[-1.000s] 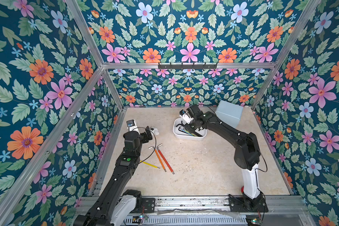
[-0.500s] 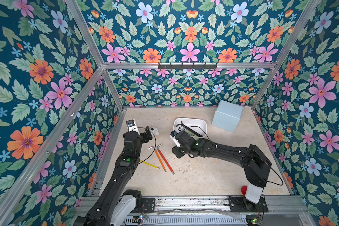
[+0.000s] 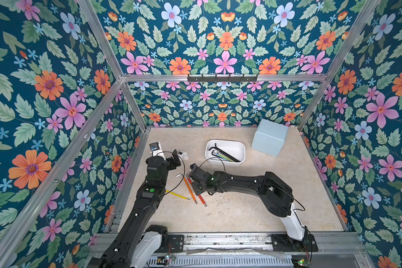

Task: Put the hex key on the desktop into the storage box
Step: Pick up the Allen key from the center of the board.

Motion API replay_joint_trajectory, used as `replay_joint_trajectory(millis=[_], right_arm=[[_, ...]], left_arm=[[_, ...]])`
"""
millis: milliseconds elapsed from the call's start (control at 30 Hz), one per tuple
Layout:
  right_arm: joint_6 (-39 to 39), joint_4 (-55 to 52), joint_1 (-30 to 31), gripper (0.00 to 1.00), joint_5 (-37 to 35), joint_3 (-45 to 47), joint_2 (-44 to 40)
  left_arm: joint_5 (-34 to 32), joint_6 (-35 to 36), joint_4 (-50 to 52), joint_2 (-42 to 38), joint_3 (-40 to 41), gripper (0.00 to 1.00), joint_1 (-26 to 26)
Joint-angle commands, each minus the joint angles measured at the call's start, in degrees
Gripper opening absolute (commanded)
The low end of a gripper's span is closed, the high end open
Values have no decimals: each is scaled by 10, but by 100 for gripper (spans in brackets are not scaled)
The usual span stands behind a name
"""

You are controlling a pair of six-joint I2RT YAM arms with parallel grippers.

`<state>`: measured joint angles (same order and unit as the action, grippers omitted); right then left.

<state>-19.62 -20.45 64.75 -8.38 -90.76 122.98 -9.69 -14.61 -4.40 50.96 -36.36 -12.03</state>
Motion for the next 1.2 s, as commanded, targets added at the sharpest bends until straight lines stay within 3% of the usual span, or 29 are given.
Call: replay_joint_trajectory(millis=[0, 700, 1000, 1167], right_arm=[[-10, -25, 3, 46, -24, -12, 11], [-12, -38, 19, 39, -8, -40, 61], [-16, -45, 19, 0, 2, -32, 58], [-10, -41, 17, 0, 1, -22, 41]], left_arm=[[-3, 2, -9, -1, 1, 99, 0], [-6, 2, -10, -4, 3, 99, 0], [-6, 3, -10, -3, 2, 99, -1], [-6, 3, -9, -3, 1, 99, 0]])
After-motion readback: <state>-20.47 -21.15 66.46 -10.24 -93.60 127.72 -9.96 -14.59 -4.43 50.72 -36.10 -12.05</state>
